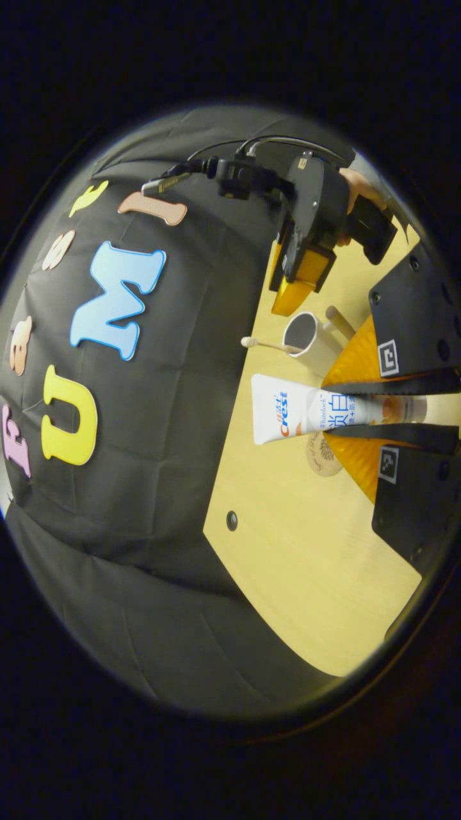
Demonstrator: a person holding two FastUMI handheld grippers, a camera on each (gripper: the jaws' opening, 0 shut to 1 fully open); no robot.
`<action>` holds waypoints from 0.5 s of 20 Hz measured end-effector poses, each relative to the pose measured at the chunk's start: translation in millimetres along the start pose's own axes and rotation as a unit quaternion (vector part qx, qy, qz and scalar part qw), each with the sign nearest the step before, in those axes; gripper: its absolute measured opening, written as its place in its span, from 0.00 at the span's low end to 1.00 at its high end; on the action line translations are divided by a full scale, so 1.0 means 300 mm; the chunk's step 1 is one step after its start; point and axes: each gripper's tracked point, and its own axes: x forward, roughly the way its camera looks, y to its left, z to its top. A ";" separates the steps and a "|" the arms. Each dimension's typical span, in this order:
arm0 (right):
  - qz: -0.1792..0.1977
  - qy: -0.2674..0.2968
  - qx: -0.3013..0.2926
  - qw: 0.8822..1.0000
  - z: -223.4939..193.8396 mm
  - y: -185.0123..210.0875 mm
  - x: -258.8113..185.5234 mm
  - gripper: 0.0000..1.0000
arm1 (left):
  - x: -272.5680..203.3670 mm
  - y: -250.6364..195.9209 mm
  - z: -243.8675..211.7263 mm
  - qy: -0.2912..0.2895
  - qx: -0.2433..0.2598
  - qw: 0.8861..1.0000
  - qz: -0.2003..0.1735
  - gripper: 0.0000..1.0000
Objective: Put the toothbrush and toothpaste on the desktop into the cup, then pick up the cup and place it on the coaster on the desktop.
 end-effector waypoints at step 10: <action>-0.052 0.004 0.026 0.998 -0.023 -0.171 -0.279 0.89 | 0.154 -0.143 0.163 -0.077 -0.054 0.992 -0.080 0.25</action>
